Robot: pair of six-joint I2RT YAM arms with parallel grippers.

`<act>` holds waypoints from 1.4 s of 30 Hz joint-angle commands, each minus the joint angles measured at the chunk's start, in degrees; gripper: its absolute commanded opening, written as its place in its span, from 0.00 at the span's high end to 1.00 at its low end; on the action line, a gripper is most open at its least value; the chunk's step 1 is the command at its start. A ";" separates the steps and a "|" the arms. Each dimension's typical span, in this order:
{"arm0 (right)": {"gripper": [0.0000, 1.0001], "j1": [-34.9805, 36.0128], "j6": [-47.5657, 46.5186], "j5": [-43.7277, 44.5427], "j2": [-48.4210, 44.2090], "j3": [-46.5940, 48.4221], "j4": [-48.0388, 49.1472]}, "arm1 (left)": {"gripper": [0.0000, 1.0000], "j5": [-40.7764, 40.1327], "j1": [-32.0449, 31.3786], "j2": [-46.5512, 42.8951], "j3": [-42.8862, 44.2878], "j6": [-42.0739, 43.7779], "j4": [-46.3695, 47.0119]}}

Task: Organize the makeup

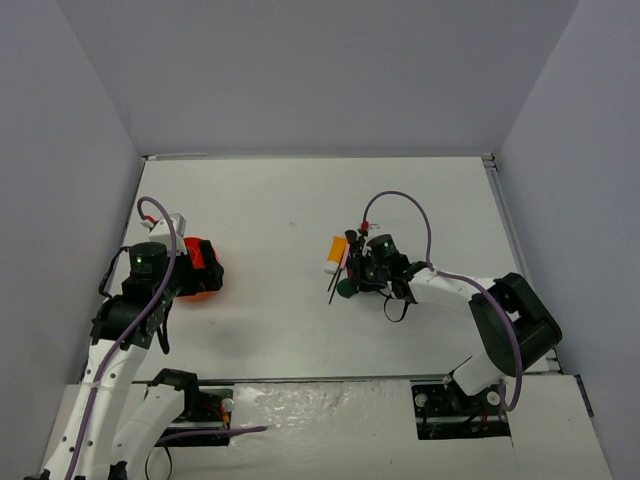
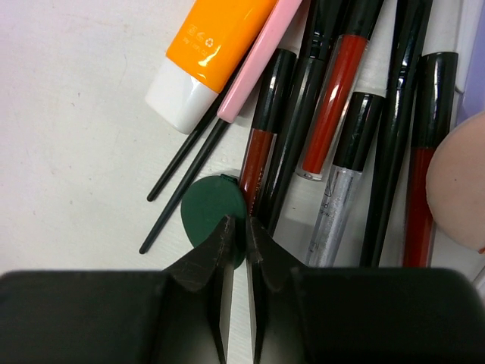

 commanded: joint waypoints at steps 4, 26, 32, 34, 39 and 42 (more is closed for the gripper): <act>1.00 0.60 -0.42 -0.93 -2.15 2.72 0.69 | 0.03 1.08 0.51 0.26 1.09 -0.51 2.90; 1.00 1.52 6.56 -29.04 -22.05 5.61 28.33 | 0.03 32.81 -1.76 -1.23 -1.72 -18.25 30.08; 1.00 3.35 12.58 -33.68 -18.78 6.23 40.87 | 0.08 33.76 -5.50 -0.45 -2.15 -21.01 38.75; 1.00 4.04 13.24 -34.40 -17.96 6.97 42.57 | 0.12 33.48 -7.03 0.23 -1.61 -20.89 39.59; 1.00 5.43 13.66 -35.27 -17.46 7.78 44.38 | 0.26 33.80 -10.57 1.53 -0.98 -21.16 41.67; 1.00 5.79 14.41 -35.32 -17.19 7.79 45.62 | 0.36 32.78 -12.53 2.06 -0.93 -20.74 42.13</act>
